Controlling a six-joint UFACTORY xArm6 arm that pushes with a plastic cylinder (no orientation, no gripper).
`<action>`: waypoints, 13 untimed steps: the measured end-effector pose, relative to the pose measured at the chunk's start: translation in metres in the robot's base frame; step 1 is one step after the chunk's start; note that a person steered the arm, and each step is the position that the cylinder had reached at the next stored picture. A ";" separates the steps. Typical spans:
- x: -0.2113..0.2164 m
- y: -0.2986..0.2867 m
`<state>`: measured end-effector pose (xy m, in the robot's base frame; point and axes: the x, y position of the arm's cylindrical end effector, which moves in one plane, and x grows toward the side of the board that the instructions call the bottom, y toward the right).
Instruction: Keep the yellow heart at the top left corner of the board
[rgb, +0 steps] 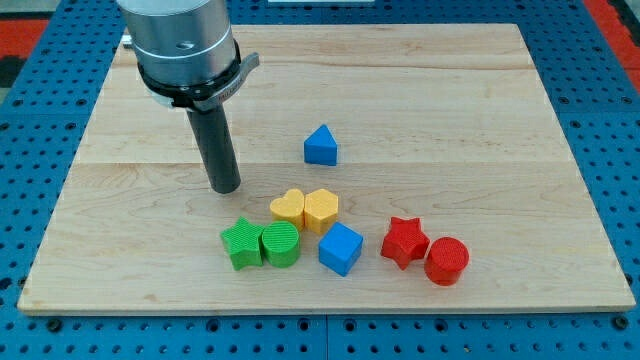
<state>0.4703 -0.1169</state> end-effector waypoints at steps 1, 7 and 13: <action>-0.014 0.025; 0.009 0.008; 0.056 0.072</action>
<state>0.5263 -0.0445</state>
